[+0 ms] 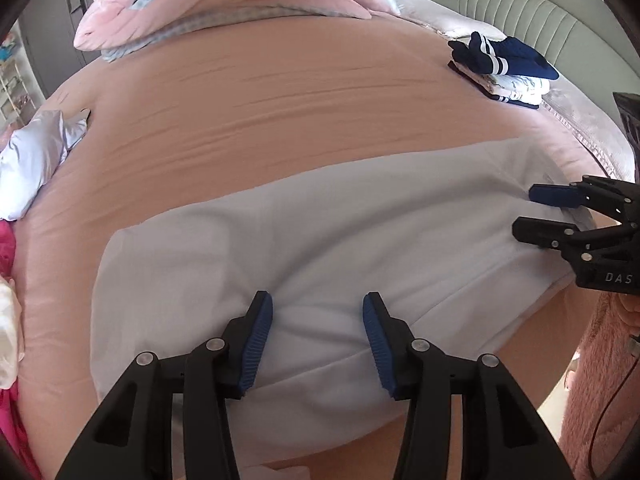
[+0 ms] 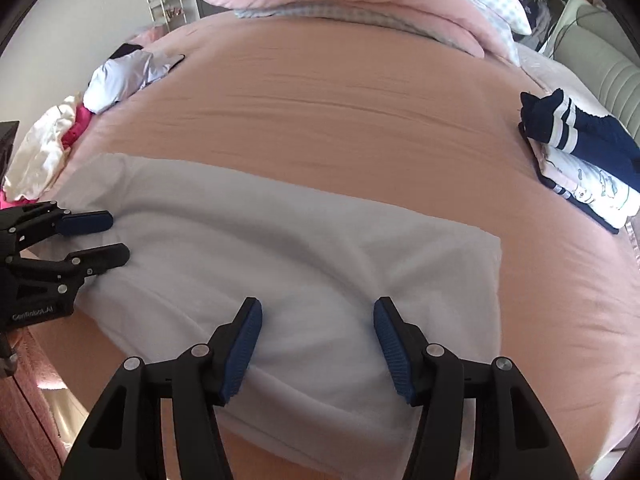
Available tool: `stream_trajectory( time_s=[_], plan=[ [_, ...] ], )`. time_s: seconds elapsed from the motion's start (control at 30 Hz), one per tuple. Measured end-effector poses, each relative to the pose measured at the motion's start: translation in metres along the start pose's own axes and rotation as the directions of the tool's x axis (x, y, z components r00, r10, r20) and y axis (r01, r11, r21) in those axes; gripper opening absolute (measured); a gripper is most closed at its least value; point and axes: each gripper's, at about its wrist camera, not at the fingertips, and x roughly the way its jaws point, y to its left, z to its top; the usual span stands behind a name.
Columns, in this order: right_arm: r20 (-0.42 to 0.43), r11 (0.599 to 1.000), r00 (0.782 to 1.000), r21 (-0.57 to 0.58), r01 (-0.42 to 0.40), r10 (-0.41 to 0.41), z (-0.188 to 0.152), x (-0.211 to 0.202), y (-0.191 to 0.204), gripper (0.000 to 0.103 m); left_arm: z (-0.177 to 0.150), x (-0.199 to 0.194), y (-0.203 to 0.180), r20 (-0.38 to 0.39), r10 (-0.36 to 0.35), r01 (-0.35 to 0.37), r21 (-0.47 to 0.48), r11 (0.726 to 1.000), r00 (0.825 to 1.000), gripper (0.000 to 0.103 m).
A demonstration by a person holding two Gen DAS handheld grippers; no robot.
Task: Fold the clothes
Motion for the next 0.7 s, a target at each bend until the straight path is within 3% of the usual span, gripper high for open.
stream_trajectory(
  time_s=[0.1,0.17,0.23,0.3,0.43,0.57,0.7],
  plan=[
    [0.059,0.999,0.998,0.030,-0.021,0.020,-0.005,-0.016,0.002,0.058,-0.002,-0.007,-0.004,0.069,-0.059,0.063,-0.067,0.996,0.996,0.044],
    [0.051,1.000,0.999,-0.001,-0.015,0.015,-0.012,-0.012,0.016,0.058,-0.008,-0.009,-0.014,0.084,-0.086,0.092,-0.063,0.994,0.993,0.044],
    [0.044,0.999,0.999,-0.033,-0.009,0.010,-0.019,-0.007,0.029,0.058,-0.013,-0.003,-0.029,0.055,-0.094,0.095,-0.023,0.995,0.994,0.044],
    [0.044,0.997,0.999,-0.079,0.013,-0.010,-0.026,-0.009,0.037,0.058,-0.019,-0.002,-0.037,0.044,-0.057,0.056,0.033,0.998,0.997,0.044],
    [0.057,0.986,0.997,-0.159,0.054,-0.045,-0.040,-0.019,0.046,0.058,-0.030,-0.017,-0.020,0.007,-0.079,0.079,0.017,0.997,0.997,0.044],
    [0.129,1.000,0.991,-0.024,-0.020,0.023,-0.043,-0.043,0.021,0.058,-0.044,-0.039,0.008,0.087,-0.038,0.046,-0.085,0.995,0.996,0.044],
    [0.127,0.985,0.992,0.171,-0.016,-0.006,-0.044,-0.042,-0.012,0.058,-0.052,-0.052,0.041,0.130,0.056,-0.029,-0.207,0.978,0.990,0.044]
  ],
)
